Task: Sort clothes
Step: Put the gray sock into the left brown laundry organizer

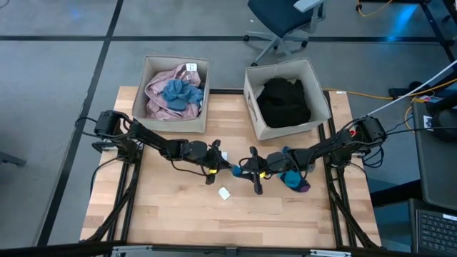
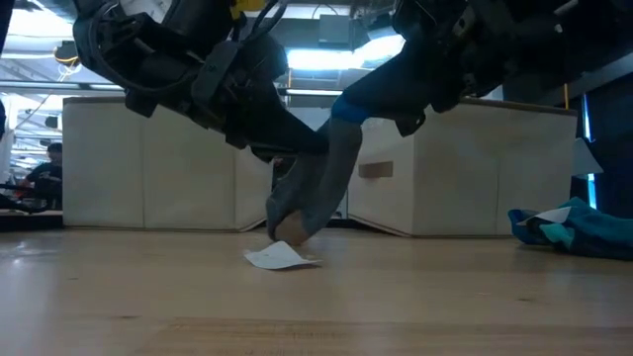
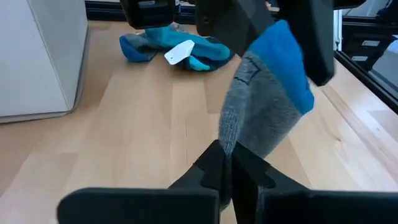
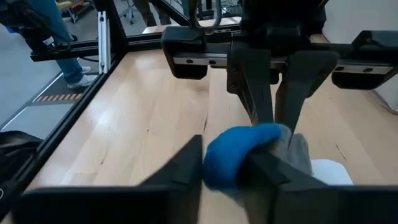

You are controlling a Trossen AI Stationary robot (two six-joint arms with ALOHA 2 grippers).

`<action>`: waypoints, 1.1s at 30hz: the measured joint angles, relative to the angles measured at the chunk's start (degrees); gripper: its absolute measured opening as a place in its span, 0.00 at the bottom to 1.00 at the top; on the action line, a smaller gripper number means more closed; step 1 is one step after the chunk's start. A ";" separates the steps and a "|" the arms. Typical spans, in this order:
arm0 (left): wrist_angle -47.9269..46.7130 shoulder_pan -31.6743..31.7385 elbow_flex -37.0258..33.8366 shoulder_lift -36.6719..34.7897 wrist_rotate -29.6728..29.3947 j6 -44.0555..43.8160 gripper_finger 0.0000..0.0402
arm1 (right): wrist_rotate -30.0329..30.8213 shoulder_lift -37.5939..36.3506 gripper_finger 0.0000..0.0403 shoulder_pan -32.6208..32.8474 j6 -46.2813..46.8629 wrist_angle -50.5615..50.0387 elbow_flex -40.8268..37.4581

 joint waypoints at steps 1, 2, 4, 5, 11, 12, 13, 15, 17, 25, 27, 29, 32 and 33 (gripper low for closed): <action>-0.15 -0.06 0.00 -0.10 0.00 -0.17 0.02 | -0.02 0.00 0.26 0.00 0.08 0.09 0.00; -0.67 -0.20 0.00 -0.43 -0.01 -0.30 0.01 | -0.02 0.00 0.31 0.00 0.15 0.07 0.00; -1.74 -0.55 0.00 -1.68 -0.03 -0.36 0.01 | -0.02 -0.75 0.40 0.00 0.15 -0.89 -0.02; -2.54 -0.81 0.00 -2.75 -0.03 -0.51 0.01 | -0.04 -1.19 0.44 0.00 0.15 -1.13 -0.02; -7.97 -2.44 0.04 -14.49 -1.10 1.29 0.01 | 0.19 -5.76 0.59 0.00 -0.09 -8.15 -0.02; -9.28 -2.48 0.04 -17.21 -2.00 1.82 0.01 | 0.89 -6.33 0.61 0.00 -0.09 -9.08 -0.03; -10.40 -2.48 0.04 -19.80 -3.06 2.63 0.01 | 1.80 -6.54 0.61 0.00 -0.11 -9.33 -0.04; -11.91 -2.21 0.04 -25.14 -5.90 4.85 0.01 | 3.32 -6.58 0.62 0.00 -0.12 -9.60 -0.02; -12.03 -1.70 0.04 -30.19 -8.95 8.05 0.01 | 4.20 -6.58 0.62 0.00 -0.12 -9.89 -0.04; -12.39 3.58 2.98 -45.12 -27.48 26.95 0.01 | 8.54 -6.58 0.62 0.00 -0.16 -10.55 -0.04; -12.22 6.15 3.15 -47.01 -35.38 33.68 0.01 | 9.62 -6.58 0.62 0.00 -0.16 -10.55 -0.04; -12.62 9.72 3.15 -48.04 -42.62 38.13 0.01 | 10.08 -6.58 0.62 0.00 -0.15 -10.65 -0.04; -16.33 15.49 3.15 -48.59 -49.35 39.50 0.01 | 10.53 -6.58 0.62 0.00 0.48 -10.73 -0.04; -18.38 17.33 3.15 -48.63 -49.85 38.15 0.01 | 10.54 -6.58 0.62 0.00 1.15 -10.82 -0.04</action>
